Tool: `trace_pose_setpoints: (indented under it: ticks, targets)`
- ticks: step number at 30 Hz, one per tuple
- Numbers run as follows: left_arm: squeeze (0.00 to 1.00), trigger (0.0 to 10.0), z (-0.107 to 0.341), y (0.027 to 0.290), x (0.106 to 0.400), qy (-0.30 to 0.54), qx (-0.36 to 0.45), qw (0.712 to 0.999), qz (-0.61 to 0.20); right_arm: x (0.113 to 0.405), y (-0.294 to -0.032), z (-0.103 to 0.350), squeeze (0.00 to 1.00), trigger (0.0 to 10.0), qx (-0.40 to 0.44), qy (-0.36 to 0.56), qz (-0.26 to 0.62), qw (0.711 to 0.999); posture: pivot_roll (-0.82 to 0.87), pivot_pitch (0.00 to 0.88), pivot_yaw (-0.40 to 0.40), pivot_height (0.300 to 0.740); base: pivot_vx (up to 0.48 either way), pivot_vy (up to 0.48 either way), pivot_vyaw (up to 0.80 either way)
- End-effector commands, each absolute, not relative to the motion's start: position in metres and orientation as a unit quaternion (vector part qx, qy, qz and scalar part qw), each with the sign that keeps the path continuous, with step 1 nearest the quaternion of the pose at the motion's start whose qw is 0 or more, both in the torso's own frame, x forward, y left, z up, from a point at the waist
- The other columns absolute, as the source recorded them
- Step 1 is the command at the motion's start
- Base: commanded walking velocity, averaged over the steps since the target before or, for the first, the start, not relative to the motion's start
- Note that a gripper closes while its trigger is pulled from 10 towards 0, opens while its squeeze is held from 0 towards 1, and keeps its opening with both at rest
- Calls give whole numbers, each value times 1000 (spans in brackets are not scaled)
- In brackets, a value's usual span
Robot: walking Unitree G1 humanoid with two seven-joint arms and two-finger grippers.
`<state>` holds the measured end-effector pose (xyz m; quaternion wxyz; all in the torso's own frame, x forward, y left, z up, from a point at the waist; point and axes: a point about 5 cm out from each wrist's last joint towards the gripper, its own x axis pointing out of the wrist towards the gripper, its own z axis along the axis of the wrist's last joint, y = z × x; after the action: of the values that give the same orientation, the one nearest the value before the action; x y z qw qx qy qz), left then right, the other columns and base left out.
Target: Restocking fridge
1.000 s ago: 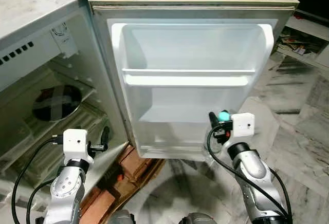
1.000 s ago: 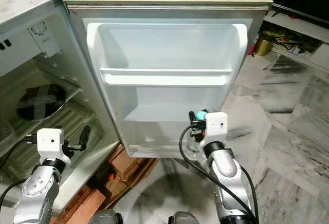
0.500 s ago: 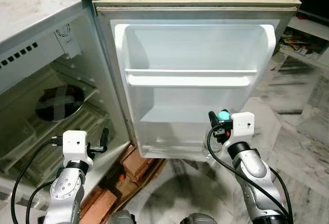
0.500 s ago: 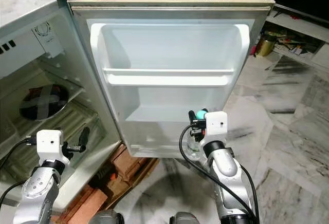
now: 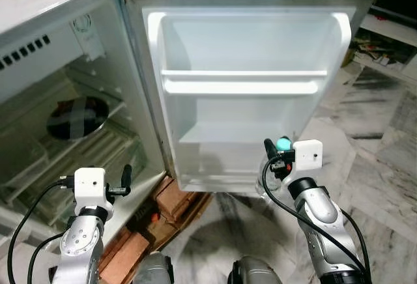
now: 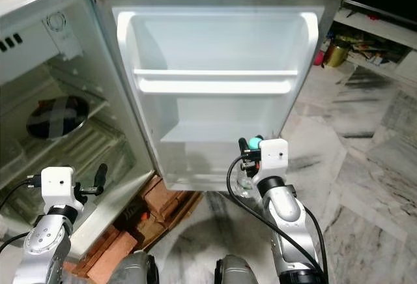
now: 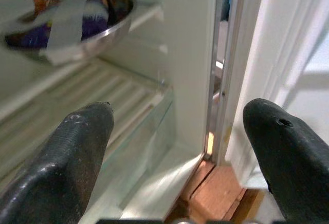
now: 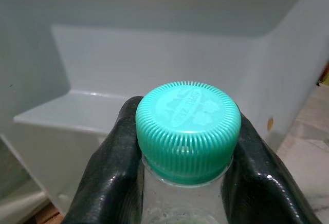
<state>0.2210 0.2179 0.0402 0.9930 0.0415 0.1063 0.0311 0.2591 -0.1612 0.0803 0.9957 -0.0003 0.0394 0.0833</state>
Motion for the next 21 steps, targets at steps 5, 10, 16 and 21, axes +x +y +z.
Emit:
trace_pose_setpoints:
  ticks: [5,10,16,21]
  targets:
    - [0,10000,39,224,215,117,44,992,37,260,-164,89,0,10000,-3,18,79,997,-33,96,-14,651,0,0,0]
    - [0,10000,39,223,216,116,44,992,36,260,-163,90,0,10000,-5,17,81,997,-39,118,-9,651,0,0,0]
    - [0,10000,41,223,217,114,44,992,38,263,-165,92,0,10000,-8,14,81,997,-35,118,-4,643,0,0,0]
    - [0,10000,43,223,218,112,47,992,37,267,-161,95,0,10000,-7,6,86,996,-36,120,3,615,0,0,0]
